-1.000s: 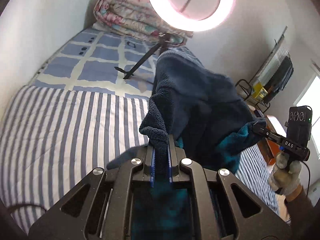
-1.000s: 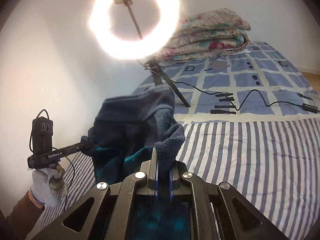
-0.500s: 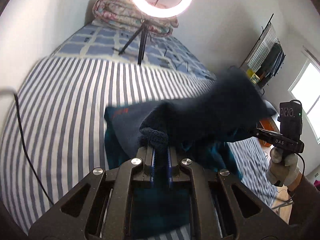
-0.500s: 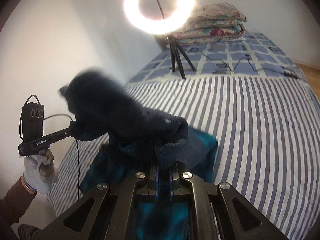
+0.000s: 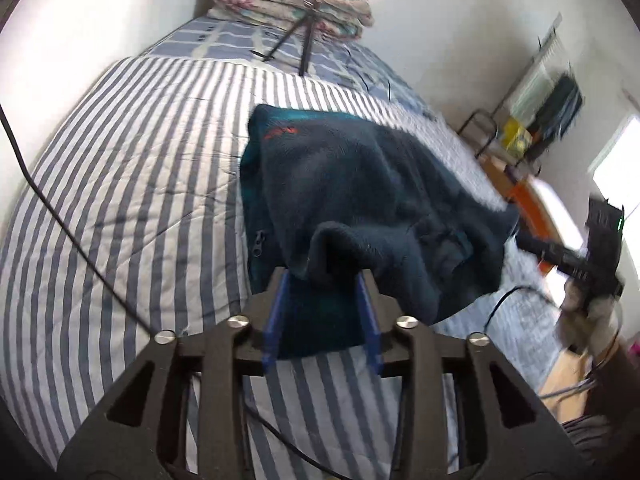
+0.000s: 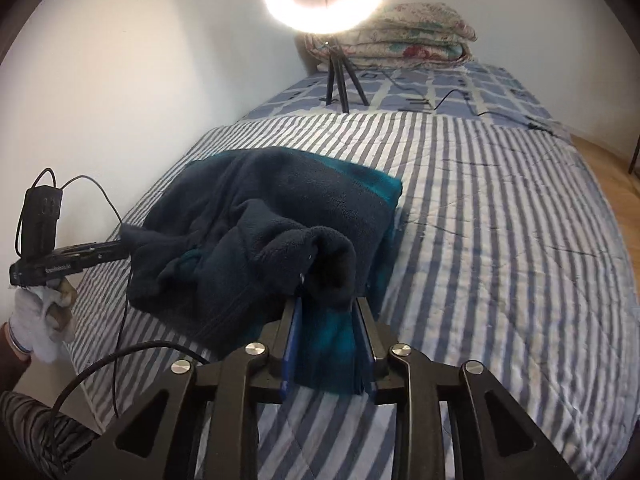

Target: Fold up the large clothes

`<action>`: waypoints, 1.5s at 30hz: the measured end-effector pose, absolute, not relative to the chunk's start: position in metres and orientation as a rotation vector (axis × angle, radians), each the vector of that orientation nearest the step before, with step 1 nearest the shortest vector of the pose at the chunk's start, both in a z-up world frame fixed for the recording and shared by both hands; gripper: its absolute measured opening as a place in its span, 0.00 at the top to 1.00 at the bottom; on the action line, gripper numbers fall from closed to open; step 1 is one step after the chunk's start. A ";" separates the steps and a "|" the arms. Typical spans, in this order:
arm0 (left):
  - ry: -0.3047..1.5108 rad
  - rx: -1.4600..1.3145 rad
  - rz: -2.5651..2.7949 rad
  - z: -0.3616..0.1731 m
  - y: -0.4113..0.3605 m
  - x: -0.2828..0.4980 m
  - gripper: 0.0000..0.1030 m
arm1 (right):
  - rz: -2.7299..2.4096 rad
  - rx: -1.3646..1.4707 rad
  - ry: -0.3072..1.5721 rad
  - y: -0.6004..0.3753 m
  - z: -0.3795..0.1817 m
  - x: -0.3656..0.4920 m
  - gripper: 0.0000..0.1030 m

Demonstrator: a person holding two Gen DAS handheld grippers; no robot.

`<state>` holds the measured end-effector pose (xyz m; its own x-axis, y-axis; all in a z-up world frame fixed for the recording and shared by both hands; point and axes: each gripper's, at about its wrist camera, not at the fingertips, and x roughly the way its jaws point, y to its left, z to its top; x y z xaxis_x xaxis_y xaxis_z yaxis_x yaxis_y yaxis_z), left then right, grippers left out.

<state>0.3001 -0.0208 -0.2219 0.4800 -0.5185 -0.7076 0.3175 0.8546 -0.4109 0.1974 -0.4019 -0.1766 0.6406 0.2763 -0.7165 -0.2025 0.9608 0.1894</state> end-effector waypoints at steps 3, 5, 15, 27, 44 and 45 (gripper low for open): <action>0.955 -0.361 -0.527 -0.216 -0.004 0.304 0.46 | 0.252 0.133 0.788 -0.405 -0.161 0.180 0.58; 0.965 -0.460 -0.531 -0.215 0.006 0.308 0.42 | 0.257 0.167 0.760 -0.407 -0.152 0.170 0.52; 1.112 -0.682 -0.552 -0.247 -0.015 0.340 0.38 | 0.355 0.462 0.843 -0.400 -0.174 0.191 0.27; 1.090 -0.721 -0.573 -0.243 -0.030 0.331 0.96 | 0.401 0.655 0.941 -0.387 -0.211 0.218 0.91; 1.162 -0.508 -0.501 -0.265 -0.024 0.296 0.96 | 0.305 0.460 1.053 -0.371 -0.222 0.176 0.74; 1.148 -0.483 -0.502 -0.255 -0.020 0.291 0.92 | 0.308 0.442 1.048 -0.371 -0.215 0.169 0.68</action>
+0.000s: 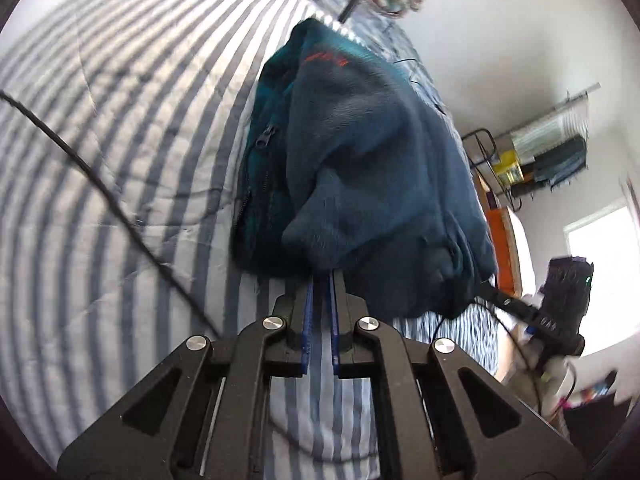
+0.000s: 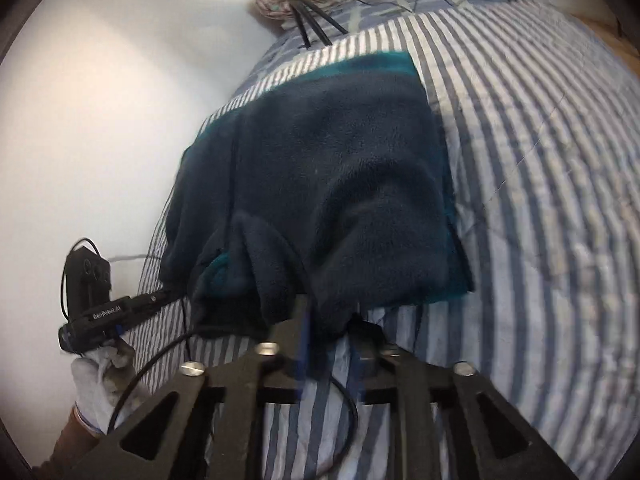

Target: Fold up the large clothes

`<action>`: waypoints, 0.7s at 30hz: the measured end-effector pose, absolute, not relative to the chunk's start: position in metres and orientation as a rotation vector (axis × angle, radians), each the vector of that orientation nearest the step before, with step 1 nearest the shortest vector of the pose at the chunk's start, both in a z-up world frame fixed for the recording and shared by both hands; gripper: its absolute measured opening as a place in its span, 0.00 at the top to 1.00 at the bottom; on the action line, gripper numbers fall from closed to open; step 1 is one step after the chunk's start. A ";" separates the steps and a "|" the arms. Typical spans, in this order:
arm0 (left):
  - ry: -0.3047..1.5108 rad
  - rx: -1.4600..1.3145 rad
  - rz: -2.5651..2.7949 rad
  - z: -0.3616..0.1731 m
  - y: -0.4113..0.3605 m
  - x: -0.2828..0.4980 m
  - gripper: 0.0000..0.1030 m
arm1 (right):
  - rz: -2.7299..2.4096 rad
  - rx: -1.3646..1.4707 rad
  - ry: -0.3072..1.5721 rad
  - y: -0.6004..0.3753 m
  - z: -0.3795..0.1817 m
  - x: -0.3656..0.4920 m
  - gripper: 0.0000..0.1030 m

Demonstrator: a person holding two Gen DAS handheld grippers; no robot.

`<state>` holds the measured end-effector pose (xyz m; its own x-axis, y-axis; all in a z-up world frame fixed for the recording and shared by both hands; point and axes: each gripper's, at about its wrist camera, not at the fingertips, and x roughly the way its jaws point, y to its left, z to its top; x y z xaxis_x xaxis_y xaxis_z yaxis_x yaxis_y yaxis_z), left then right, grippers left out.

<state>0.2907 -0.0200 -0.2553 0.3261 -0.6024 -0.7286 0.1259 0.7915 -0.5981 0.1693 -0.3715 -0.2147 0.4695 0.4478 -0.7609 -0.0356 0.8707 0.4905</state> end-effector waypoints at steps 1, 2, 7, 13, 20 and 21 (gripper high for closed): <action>1.126 -0.466 -0.505 -0.245 -0.015 0.285 0.90 | 0.317 0.411 1.034 -0.372 -0.205 0.162 0.68; 1.108 -0.456 -0.506 -0.238 -0.008 0.283 0.87 | 0.320 0.370 1.014 -0.373 -0.193 0.153 0.68; 1.039 -0.467 -0.505 -0.212 0.002 0.297 0.62 | 0.326 0.236 0.898 -0.370 -0.144 0.142 0.66; 1.107 -0.680 -0.476 -0.253 0.012 0.326 0.47 | 0.291 0.101 0.848 -0.346 -0.132 0.176 0.65; 1.117 -0.832 -0.504 -0.284 0.021 0.310 0.94 | 0.261 0.094 0.972 -0.347 -0.183 0.193 0.65; 1.125 -0.808 -0.488 -0.287 0.019 0.306 0.94 | 0.248 0.082 0.997 -0.349 -0.193 0.192 0.65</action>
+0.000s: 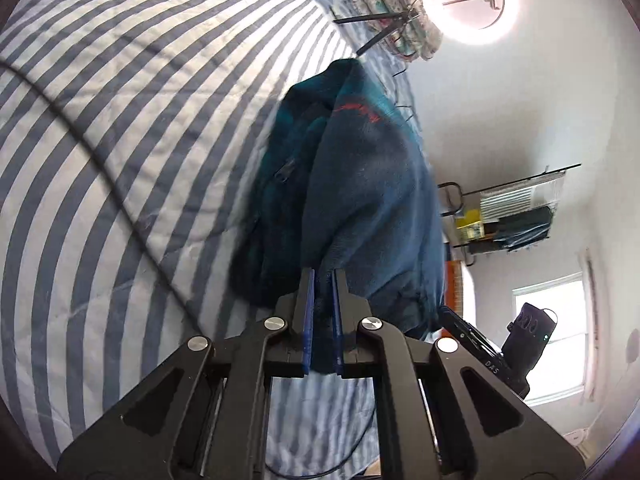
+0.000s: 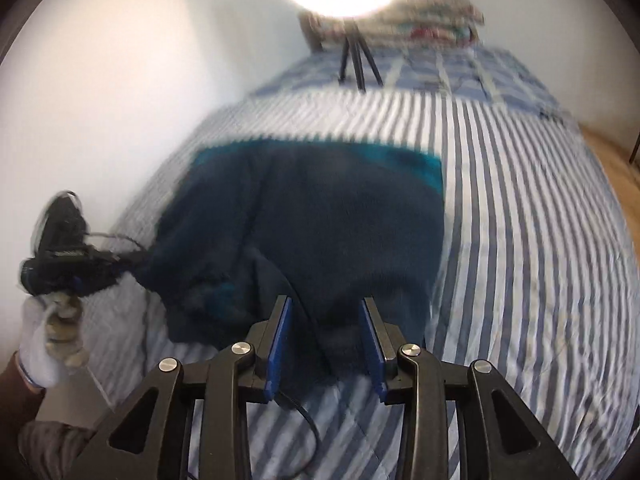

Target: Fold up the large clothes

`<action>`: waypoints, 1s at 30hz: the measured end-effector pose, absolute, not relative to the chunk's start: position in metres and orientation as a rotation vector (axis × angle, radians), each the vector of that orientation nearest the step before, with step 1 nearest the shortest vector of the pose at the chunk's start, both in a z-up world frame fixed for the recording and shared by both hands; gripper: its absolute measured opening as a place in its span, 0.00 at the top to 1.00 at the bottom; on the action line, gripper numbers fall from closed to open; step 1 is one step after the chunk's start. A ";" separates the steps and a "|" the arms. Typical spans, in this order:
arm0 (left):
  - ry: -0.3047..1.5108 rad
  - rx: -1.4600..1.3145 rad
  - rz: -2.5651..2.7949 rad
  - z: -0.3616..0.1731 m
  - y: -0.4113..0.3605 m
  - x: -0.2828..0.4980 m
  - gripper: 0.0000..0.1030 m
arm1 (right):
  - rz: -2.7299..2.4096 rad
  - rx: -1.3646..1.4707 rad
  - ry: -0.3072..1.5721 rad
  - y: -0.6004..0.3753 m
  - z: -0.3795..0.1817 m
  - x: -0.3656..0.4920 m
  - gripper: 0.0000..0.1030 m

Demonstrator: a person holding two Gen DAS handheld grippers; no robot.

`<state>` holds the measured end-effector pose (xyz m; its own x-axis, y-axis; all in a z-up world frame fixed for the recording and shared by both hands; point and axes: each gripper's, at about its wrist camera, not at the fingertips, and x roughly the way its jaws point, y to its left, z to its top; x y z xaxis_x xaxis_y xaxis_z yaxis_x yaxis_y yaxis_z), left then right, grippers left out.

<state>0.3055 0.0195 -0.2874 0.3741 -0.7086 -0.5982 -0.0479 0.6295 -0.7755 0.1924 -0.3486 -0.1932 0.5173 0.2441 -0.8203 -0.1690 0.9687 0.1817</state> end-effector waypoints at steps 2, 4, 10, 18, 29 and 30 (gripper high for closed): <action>1.127 -0.736 -0.465 -0.288 0.016 0.304 0.94 | 0.243 0.078 1.017 -0.352 -0.201 0.189 0.65; 1.112 -0.713 -0.475 -0.281 0.015 0.301 0.94 | 0.250 0.092 1.010 -0.357 -0.196 0.185 0.65; 0.985 -0.491 -0.405 -0.214 0.000 0.305 0.93 | 0.280 0.077 0.891 -0.362 -0.150 0.178 0.53; 0.887 -0.270 -0.417 -0.162 -0.062 0.347 0.89 | 0.302 0.109 0.750 -0.352 -0.115 0.236 0.53; 0.987 -0.152 -0.419 -0.214 -0.143 0.417 0.88 | 0.353 0.068 0.885 -0.297 -0.175 0.334 0.66; 1.001 -0.157 -0.417 -0.222 -0.142 0.418 0.88 | 0.357 0.055 0.906 -0.294 -0.185 0.337 0.66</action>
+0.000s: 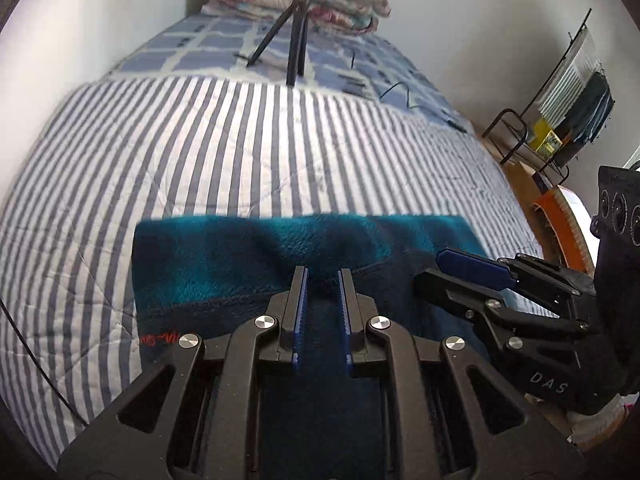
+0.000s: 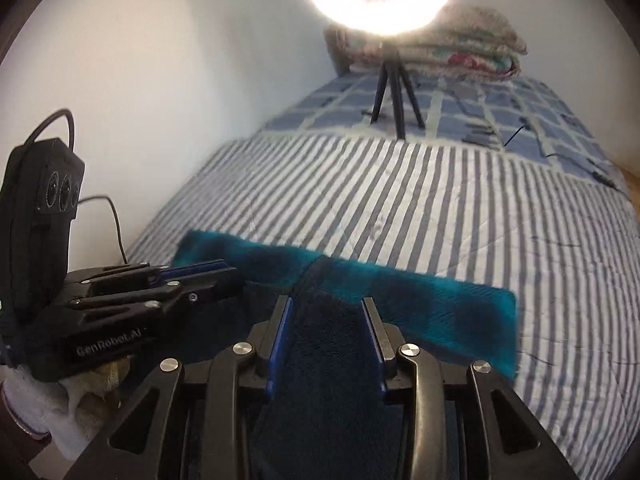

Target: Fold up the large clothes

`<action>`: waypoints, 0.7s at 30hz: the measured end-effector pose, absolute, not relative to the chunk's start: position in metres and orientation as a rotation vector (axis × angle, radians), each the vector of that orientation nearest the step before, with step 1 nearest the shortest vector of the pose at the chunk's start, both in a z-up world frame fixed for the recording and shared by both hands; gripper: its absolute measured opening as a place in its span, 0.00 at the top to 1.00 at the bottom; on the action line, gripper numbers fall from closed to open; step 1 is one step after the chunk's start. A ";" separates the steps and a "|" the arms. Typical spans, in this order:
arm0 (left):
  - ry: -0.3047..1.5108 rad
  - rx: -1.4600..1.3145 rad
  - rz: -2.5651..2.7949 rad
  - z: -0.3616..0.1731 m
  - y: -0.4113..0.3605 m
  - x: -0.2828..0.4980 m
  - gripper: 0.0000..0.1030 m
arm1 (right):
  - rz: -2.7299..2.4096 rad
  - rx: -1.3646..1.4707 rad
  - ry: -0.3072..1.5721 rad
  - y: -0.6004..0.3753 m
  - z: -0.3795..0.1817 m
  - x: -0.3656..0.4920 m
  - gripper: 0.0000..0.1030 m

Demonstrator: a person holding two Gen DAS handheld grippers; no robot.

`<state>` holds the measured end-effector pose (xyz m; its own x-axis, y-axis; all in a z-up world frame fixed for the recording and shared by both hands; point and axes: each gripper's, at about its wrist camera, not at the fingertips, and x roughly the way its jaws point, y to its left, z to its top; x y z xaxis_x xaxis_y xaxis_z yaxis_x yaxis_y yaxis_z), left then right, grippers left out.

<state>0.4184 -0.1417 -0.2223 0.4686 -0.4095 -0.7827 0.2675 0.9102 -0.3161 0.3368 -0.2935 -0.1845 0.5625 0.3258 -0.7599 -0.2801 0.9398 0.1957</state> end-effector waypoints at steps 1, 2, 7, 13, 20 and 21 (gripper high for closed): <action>1.016 -0.161 -0.415 -0.231 -0.139 0.420 0.88 | 0.360 0.047 0.917 -0.292 -0.190 0.336 0.66; 1.028 -0.160 -0.417 -0.237 -0.139 0.422 0.88 | 0.364 0.036 0.931 -0.290 -0.198 0.336 0.66; 1.074 -0.171 -0.424 -0.260 -0.137 0.431 0.88 | 0.338 -0.020 0.989 -0.285 -0.229 0.338 0.66; 0.993 -0.238 -0.440 -0.214 -0.105 0.397 0.88 | 0.361 0.089 0.921 -0.319 -0.172 0.306 0.66; 0.994 -0.239 -0.426 -0.230 -0.066 0.332 0.88 | 0.306 0.078 0.940 -0.360 -0.186 0.218 0.66; 1.011 -0.244 -0.416 -0.240 -0.062 0.326 0.88 | 0.304 0.093 0.945 -0.364 -0.192 0.208 0.66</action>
